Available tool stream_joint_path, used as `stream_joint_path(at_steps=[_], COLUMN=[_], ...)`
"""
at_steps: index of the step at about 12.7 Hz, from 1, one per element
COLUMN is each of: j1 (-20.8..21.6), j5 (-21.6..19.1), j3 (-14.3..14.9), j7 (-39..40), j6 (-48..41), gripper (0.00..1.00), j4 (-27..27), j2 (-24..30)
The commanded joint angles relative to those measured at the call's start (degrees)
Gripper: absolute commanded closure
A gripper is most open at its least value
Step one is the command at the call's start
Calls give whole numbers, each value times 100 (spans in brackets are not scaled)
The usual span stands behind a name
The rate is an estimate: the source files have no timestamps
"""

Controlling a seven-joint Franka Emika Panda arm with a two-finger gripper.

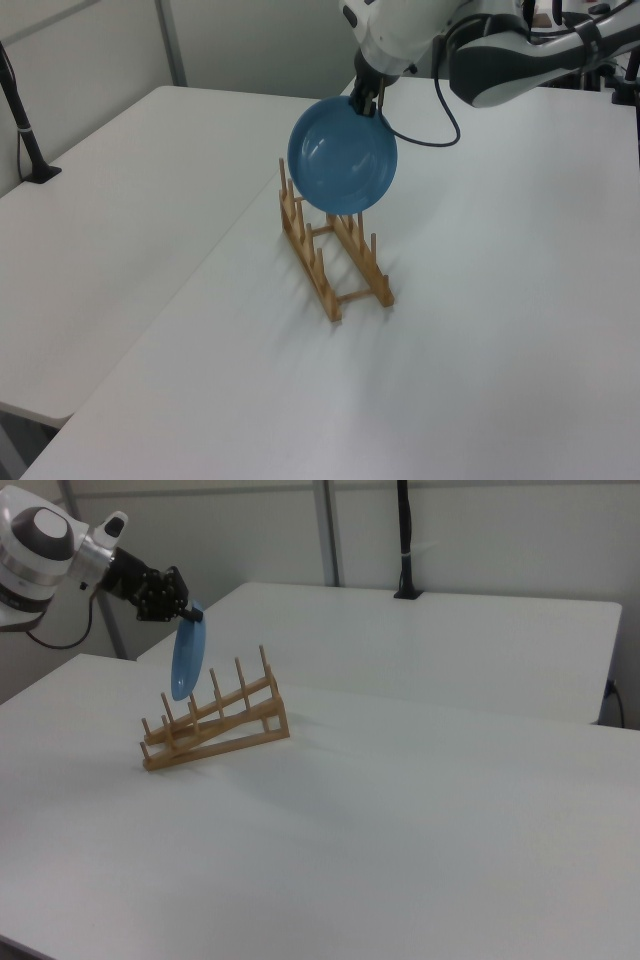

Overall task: Place plate in plate rack
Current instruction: 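Carry the plate upright over the wooden rack between the pegs, then lower the plate into a rack slot and open the gripper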

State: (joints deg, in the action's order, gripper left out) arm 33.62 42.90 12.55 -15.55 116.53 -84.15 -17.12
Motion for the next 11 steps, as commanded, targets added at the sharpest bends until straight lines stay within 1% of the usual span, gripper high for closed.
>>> stream_joint_path(at_steps=[1,2,3,6,7,8,9,10,11], j1=[31,31,31,39,57,74,75,92,118], j5=[418,586,632,614,614,614,614,614,623], j3=[-235,-279,-297,-402,-437,-438,-447,-455,-473], j7=[-219,-368,-413,-448,-475,-571,-676,-790,-1009], j6=[-7,-8,-8,-8,-8,-8,-8,1,19], gripper=[100,100,100,100,96,86,72,46,18], j4=[30,30,30,4,4,4,-14,-83,-119], j2=[-54,-167,-203,-318,-387,-423,-432,-441,-441])
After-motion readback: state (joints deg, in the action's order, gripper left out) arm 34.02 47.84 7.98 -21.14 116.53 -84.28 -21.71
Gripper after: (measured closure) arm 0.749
